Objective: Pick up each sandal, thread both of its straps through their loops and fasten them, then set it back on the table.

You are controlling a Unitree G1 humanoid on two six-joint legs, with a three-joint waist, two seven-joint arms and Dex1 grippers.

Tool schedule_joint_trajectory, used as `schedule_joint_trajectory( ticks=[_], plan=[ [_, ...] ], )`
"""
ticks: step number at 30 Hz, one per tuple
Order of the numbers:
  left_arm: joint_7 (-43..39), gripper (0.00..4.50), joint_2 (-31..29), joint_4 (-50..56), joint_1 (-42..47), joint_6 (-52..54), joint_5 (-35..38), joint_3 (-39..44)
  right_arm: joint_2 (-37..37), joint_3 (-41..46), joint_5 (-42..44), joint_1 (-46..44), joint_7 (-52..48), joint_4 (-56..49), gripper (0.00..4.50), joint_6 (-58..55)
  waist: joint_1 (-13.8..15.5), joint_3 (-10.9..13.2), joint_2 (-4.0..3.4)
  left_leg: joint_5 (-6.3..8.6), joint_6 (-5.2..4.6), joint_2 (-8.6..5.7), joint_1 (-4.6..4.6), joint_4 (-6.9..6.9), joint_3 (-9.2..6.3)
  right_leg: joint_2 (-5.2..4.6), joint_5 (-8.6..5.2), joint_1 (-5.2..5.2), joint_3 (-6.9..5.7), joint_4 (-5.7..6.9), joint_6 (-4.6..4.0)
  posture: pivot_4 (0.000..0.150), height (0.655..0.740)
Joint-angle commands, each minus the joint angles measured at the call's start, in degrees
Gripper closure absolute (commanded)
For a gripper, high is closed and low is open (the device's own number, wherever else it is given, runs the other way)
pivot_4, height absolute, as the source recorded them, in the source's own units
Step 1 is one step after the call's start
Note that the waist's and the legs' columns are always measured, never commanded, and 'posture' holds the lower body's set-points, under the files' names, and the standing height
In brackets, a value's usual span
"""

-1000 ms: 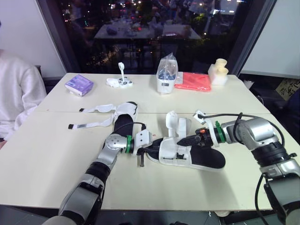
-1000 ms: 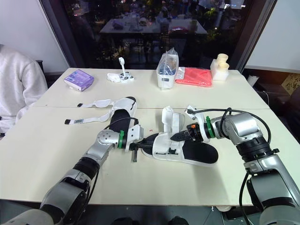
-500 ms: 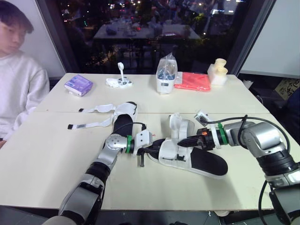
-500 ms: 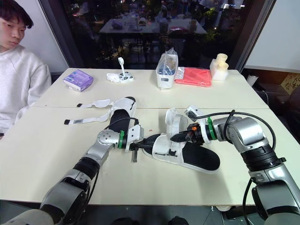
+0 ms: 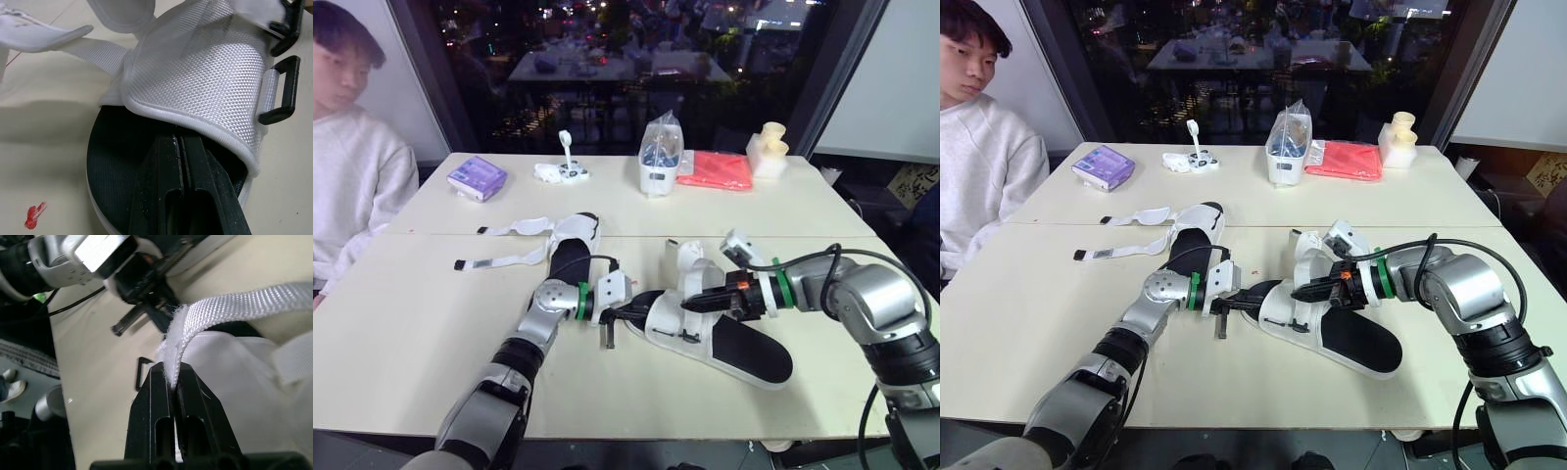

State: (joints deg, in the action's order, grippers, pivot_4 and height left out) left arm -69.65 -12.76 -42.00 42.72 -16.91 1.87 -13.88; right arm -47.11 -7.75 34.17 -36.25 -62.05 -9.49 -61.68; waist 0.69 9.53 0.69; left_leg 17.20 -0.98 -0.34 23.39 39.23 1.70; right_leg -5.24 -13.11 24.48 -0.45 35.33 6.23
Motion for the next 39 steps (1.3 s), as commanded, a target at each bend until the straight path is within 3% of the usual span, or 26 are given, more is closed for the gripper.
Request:
schedule_joint_trajectory(
  ticks=[1,13,17,20,21,27,31,39],
  plan=[
    [-0.4,4.5,-0.3,0.3,-1.0,0.3,-0.7,-1.1,0.6,1.7,1.6,0.8,1.3,-3.4,4.46,-0.5,0.0,0.0,0.0,0.0,0.0,0.0,0.0,0.0,0.0,0.0,0.0,0.0,0.0,0.0,0.0,0.15,0.74],
    [-0.4,4.5,-0.2,0.4,-1.0,0.3,-0.7,-1.1,0.1,1.9,1.7,7.4,5.0,-8.4,4.46,-0.6,0.0,0.0,0.0,0.0,0.0,0.0,0.0,0.01,0.0,0.0,0.0,0.0,0.01,0.0,0.0,0.15,0.74],
    [-0.4,4.5,-0.2,0.6,-1.1,0.3,-0.7,-1.2,-0.7,2.8,2.2,8.2,6.5,-9.9,3.21,-2.2,0.0,0.0,0.0,-0.01,-0.01,0.0,-0.01,0.02,0.0,0.02,0.0,-0.02,0.0,0.02,0.0,0.15,0.74],
    [-0.3,4.5,-0.2,0.7,-1.2,0.4,-0.7,-1.2,-3.9,7.8,5.5,8.1,7.0,-13.8,1.68,-6.4,0.1,0.0,0.0,-0.01,-0.01,-0.01,-0.01,0.02,0.0,0.01,0.0,-0.02,0.0,0.02,0.0,0.15,0.74],
    [-0.2,4.5,-0.1,0.8,-1.3,0.5,-0.6,-1.2,-5.2,10.1,7.1,8.2,7.0,-14.9,1.36,-7.9,0.2,0.0,0.0,-0.01,-0.01,-0.01,-0.01,0.03,0.0,0.01,0.0,-0.02,0.0,0.02,0.0,0.15,0.74],
    [0.3,4.5,0.1,1.0,-1.5,0.6,-0.5,-1.0,-8.4,22.3,15.7,12.1,9.2,-19.7,1.36,-16.0,0.1,0.0,0.02,0.0,-0.01,-0.01,-0.01,0.04,-0.05,-0.13,0.0,-0.06,-0.01,0.0,0.0,0.15,0.74],
    [0.4,4.5,0.4,1.0,-1.2,0.6,-0.3,-0.8,-5.0,29.3,23.3,18.1,12.9,-24.4,1.36,-22.4,0.2,0.0,0.03,0.0,-0.01,-0.01,-0.02,0.03,-0.06,-0.16,0.0,-0.08,-0.01,0.0,0.0,0.15,0.74],
    [-0.7,4.5,0.5,4.0,-2.2,2.1,0.6,-1.2,3.1,26.1,22.6,27.2,23.6,-28.3,1.36,-20.4,0.1,0.0,0.05,-0.01,-0.02,-0.05,-0.04,0.05,-0.05,-0.19,0.0,-0.13,-0.01,0.01,0.0,0.15,0.74]
  ],
)
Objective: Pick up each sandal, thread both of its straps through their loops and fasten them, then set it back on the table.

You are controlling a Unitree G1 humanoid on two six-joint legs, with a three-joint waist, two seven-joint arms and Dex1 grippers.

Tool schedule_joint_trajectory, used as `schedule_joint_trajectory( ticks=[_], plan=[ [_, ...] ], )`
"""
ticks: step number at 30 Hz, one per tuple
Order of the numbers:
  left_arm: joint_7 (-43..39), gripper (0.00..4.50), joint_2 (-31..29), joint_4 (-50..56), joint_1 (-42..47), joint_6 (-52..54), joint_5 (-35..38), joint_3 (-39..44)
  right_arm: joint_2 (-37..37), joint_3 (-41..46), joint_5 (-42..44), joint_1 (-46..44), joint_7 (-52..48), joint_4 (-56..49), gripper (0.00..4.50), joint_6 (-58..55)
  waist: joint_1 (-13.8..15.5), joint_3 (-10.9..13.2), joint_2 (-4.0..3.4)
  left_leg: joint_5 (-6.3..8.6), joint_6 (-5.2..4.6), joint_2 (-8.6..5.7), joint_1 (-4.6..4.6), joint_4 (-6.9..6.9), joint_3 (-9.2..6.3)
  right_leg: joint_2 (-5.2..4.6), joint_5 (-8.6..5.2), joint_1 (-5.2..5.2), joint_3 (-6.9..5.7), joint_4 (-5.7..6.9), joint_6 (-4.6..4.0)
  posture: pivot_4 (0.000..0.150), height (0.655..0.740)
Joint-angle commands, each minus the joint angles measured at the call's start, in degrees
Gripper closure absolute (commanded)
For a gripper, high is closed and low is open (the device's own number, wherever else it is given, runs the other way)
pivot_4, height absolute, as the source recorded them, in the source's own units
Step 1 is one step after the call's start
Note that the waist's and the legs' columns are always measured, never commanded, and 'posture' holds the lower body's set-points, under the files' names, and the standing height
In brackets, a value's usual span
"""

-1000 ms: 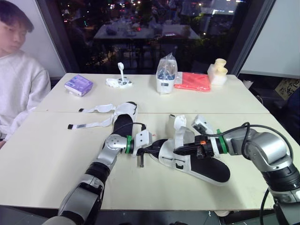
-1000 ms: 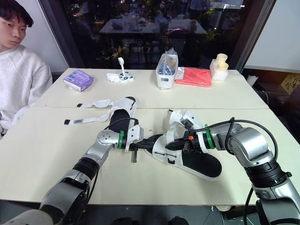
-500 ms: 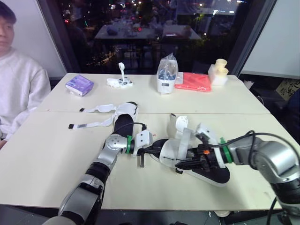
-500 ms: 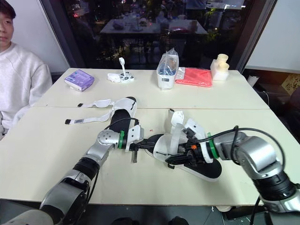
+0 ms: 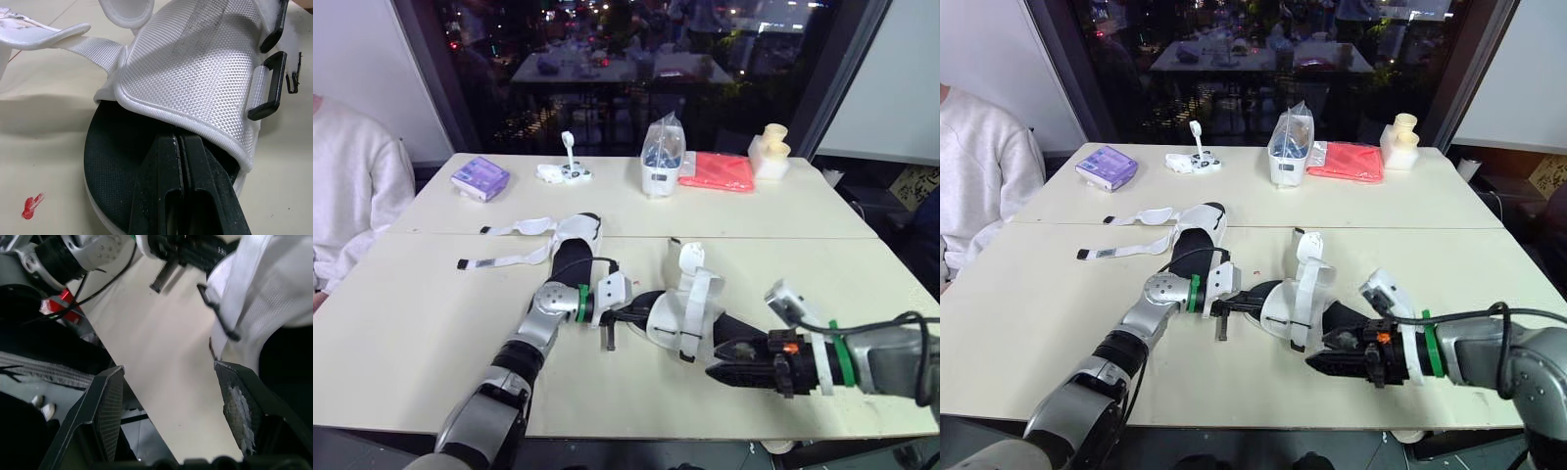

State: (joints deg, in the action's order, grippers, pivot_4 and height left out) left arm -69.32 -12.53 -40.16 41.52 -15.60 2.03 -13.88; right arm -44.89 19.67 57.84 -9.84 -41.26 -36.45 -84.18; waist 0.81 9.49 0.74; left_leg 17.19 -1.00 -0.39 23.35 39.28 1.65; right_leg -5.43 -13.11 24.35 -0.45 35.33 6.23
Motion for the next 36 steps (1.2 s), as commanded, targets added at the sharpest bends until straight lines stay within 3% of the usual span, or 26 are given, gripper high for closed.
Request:
schedule_joint_trajectory(
  ticks=[1,8,20,21,22,27,36],
  plan=[
    [-1.2,4.5,0.1,2.8,-1.3,1.1,0.5,-1.2,1.2,-2.1,-1.7,1.2,3.6,-1.1,1.36,2.9,0.0,0.0,0.0,0.0,0.0,0.0,0.0,0.0,0.01,0.01,0.0,0.0,0.0,0.01,0.0,0.15,0.74],
    [-2.2,4.5,-0.9,10.4,-4.5,5.8,1.8,-1.5,3.2,-7.6,-6.5,1.8,6.5,3.4,1.36,9.6,-0.1,0.0,-0.01,0.0,0.0,0.01,0.0,0.0,0.0,0.22,0.0,0.01,0.0,0.0,0.0,0.15,0.74],
    [-1.2,4.5,-1.5,14.4,-7.0,8.5,1.7,-2.2,7.7,-10.0,-4.2,-1.5,7.7,8.3,1.36,10.7,-0.1,0.0,-0.01,-0.01,-0.01,0.08,-0.04,0.0,-0.01,0.34,0.0,0.0,0.01,0.05,0.0,0.15,0.74],
    [-1.1,4.5,-1.5,14.3,-7.0,8.5,1.7,-2.2,7.8,-10.3,-4.3,-1.6,7.7,8.7,1.9,10.7,-0.1,0.0,-0.01,-0.01,-0.01,0.08,-0.04,0.01,-0.01,0.34,0.0,0.0,0.01,0.06,0.0,0.15,0.74],
    [-1.1,4.5,-1.5,14.3,-7.0,8.4,1.6,-2.2,7.9,-10.6,-4.3,-1.7,7.7,8.9,2.11,10.6,-0.1,0.0,-0.01,-0.01,-0.01,0.08,-0.04,0.01,-0.01,0.34,0.0,0.0,0.02,0.06,0.0,0.15,0.74],
    [-0.6,4.5,-1.5,13.1,-6.6,7.7,1.2,-2.2,7.3,-11.8,-4.6,-1.5,6.8,9.5,4.46,11.2,-0.1,0.0,-0.01,-0.01,-0.01,0.08,-0.04,0.01,-0.01,0.34,0.0,0.0,0.01,0.07,0.0,0.15,0.74],
    [-0.3,4.5,-1.1,13.7,-7.0,7.7,0.9,-3.0,-0.6,-14.2,-2.6,7.5,1.7,4.6,4.46,8.9,0.1,0.0,-0.01,-0.01,-0.01,0.07,-0.02,0.01,-0.03,0.34,0.0,-0.02,0.02,0.05,0.0,0.15,0.74]
  ],
)
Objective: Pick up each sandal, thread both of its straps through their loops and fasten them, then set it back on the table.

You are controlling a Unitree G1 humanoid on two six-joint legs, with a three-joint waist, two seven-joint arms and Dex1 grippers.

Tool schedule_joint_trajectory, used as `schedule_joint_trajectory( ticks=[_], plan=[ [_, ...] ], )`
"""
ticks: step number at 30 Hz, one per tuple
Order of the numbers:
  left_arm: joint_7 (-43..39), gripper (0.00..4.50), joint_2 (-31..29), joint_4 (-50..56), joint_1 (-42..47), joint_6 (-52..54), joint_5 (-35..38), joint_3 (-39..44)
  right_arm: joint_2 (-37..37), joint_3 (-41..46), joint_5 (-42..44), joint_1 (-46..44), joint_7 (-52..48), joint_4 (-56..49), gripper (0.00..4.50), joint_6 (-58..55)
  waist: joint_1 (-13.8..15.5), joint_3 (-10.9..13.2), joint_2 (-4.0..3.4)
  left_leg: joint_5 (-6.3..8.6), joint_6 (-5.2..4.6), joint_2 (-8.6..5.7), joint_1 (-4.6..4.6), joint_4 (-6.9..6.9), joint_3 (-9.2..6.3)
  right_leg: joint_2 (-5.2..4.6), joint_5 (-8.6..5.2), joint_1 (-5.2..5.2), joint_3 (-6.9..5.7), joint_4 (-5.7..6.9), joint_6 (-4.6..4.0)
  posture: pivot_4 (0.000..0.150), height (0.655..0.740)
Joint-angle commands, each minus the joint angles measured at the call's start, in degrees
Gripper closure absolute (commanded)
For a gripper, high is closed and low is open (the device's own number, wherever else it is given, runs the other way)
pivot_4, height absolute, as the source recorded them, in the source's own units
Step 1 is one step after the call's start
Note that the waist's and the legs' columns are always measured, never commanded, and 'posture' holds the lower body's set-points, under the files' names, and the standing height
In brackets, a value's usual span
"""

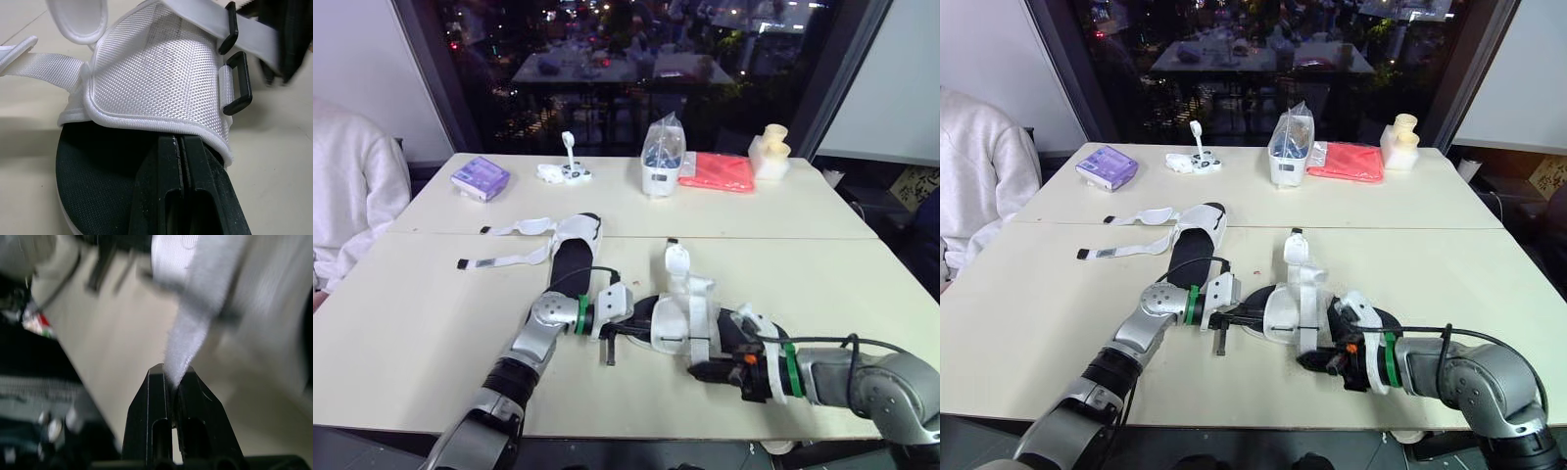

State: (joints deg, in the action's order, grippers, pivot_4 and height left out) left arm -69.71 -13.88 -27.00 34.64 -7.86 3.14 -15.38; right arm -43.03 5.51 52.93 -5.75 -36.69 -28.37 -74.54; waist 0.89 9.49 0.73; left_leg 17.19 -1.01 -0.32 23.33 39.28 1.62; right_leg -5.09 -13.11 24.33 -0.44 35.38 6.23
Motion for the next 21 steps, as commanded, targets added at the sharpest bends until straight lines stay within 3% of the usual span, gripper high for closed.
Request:
schedule_joint_trajectory(
  ticks=[1,7,16,21],
  plan=[
    [0.1,4.5,0.3,0.7,-0.2,0.0,-0.2,-1.5,-3.1,-0.1,2.7,4.4,-3.4,-4.0,4.46,-0.7,0.0,0.0,0.0,0.0,0.0,0.0,0.0,0.0,-0.01,0.0,0.0,-0.01,0.0,-0.01,0.0,0.15,0.74],
    [0.4,4.5,0.3,1.0,-0.4,0.5,-0.1,-1.8,-7.0,-0.7,2.4,10.6,-6.4,-6.7,4.46,1.3,0.0,0.0,0.0,0.0,0.0,0.0,-0.06,0.06,-0.02,0.02,-0.01,-0.1,0.02,-0.02,-0.02,0.15,0.74],
    [0.9,4.5,0.1,1.7,-1.2,1.0,0.0,-2.2,-9.8,3.4,6.2,12.6,-6.6,-10.9,4.46,1.5,0.0,0.0,0.0,0.0,0.0,0.0,-0.06,0.07,-0.03,0.02,-0.01,-0.12,0.02,-0.03,-0.02,0.15,0.74],
    [0.9,4.5,0.1,1.2,-0.9,0.7,-0.1,-2.3,-13.1,13.0,15.4,8.5,-6.4,-13.8,4.46,1.9,0.0,0.0,0.0,0.0,0.0,0.0,-0.06,0.08,-0.03,0.02,-0.01,-0.13,0.02,-0.04,-0.02,0.15,0.74]
  ],
)
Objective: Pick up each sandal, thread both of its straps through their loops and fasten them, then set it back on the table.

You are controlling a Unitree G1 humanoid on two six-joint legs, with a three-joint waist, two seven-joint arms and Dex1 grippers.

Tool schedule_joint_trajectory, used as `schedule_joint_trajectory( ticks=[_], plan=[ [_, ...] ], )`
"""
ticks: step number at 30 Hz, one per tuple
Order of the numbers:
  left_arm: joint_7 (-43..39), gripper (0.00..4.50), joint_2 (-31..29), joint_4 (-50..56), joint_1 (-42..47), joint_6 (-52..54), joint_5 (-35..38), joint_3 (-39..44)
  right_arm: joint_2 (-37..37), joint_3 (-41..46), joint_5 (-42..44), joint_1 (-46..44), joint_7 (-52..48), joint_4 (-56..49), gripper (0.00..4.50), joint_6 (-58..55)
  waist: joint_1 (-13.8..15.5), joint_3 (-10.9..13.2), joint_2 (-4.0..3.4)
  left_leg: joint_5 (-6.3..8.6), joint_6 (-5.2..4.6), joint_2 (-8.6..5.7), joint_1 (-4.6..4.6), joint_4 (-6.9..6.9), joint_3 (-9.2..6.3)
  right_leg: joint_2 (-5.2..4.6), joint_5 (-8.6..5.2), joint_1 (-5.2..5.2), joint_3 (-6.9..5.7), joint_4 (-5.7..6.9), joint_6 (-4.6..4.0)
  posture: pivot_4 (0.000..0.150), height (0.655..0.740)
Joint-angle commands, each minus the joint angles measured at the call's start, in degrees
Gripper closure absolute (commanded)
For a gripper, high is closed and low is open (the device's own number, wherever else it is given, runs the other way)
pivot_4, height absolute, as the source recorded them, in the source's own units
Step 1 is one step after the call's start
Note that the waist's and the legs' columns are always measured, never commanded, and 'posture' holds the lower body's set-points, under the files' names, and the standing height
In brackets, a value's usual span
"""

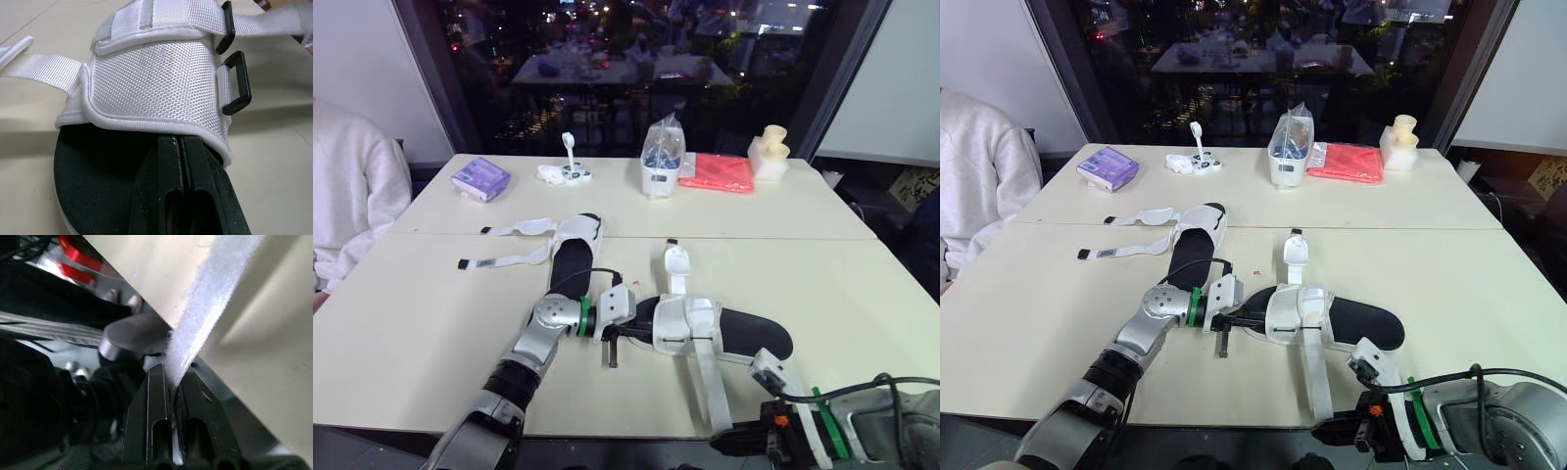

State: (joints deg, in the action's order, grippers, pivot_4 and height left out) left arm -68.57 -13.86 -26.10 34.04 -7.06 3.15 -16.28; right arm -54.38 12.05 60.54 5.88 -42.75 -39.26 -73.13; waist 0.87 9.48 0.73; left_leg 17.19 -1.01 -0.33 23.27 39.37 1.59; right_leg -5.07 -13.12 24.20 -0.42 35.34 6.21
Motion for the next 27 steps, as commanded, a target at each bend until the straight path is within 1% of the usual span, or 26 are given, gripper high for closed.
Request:
schedule_joint_trajectory(
  ticks=[1,5,8,11,16,19,23,27],
  plan=[
    [-0.3,4.5,0.1,0.0,-0.2,-0.2,-0.2,-1.4,-2.9,7.9,9.8,-4.8,-0.2,-3.0,4.46,0.4,0.0,0.0,0.0,0.0,0.0,0.0,0.0,0.0,0.0,0.0,0.0,0.0,0.0,0.0,0.0,0.15,0.74],
    [-0.2,4.5,0.5,-1.3,0.6,-0.8,-0.3,-1.5,-6.2,8.5,14.8,-11.6,1.7,-0.8,4.46,0.3,0.1,0.0,0.01,0.0,0.0,0.0,0.0,0.02,-0.03,0.0,0.0,-0.02,0.0,0.0,-0.01,0.15,0.74],
    [-0.1,4.5,0.9,-2.3,1.3,-1.5,-0.4,-1.6,-6.9,3.2,10.1,-17.9,2.8,4.4,4.46,0.8,0.0,0.0,0.02,0.0,0.0,0.0,0.02,0.02,-0.02,-0.03,-0.01,-0.01,0.0,-0.04,-0.02,0.15,0.74],
    [0.0,4.5,1.2,-3.1,1.7,-2.0,-0.4,-1.7,-7.4,-1.5,5.0,-20.2,1.7,7.3,4.46,2.0,0.1,0.0,0.02,0.0,0.0,-0.01,0.05,0.09,-0.01,-0.06,-0.02,-0.01,0.0,-0.04,-0.04,0.15,0.74],
    [0.2,4.5,1.0,-3.2,1.8,-2.4,-0.3,-1.6,-4.4,-5.2,2.3,-23.3,0.5,13.6,4.46,2.7,-0.1,0.0,0.02,0.0,-0.01,-0.01,0.06,0.1,0.01,-0.09,-0.01,-0.01,0.01,-0.04,-0.04,0.15,0.74],
    [0.2,4.5,0.8,-3.2,1.7,-2.5,-0.2,-1.5,-3.0,-5.5,1.6,-25.7,0.3,16.9,4.46,2.3,-0.1,0.0,0.01,0.0,-0.01,0.0,0.06,0.15,0.0,-0.08,0.01,0.0,0.01,-0.01,-0.06,0.15,0.74],
    [0.3,4.5,0.5,-2.7,1.3,-2.5,-0.2,-1.5,0.0,-4.9,2.3,-31.2,1.6,23.7,4.46,0.0,-0.1,0.0,0.0,0.0,-0.01,0.01,0.06,0.15,0.01,-0.09,0.03,0.02,0.03,-0.01,-0.09,0.15,0.74],
    [0.4,4.5,0.4,-2.6,1.3,-2.6,-0.3,-1.5,1.4,-5.0,1.9,-33.8,1.7,27.5,4.46,-2.2,-0.1,0.0,0.0,0.0,0.0,0.03,0.07,0.15,0.0,-0.21,0.04,0.05,0.03,0.0,-0.11,0.15,0.74]
  ],
)
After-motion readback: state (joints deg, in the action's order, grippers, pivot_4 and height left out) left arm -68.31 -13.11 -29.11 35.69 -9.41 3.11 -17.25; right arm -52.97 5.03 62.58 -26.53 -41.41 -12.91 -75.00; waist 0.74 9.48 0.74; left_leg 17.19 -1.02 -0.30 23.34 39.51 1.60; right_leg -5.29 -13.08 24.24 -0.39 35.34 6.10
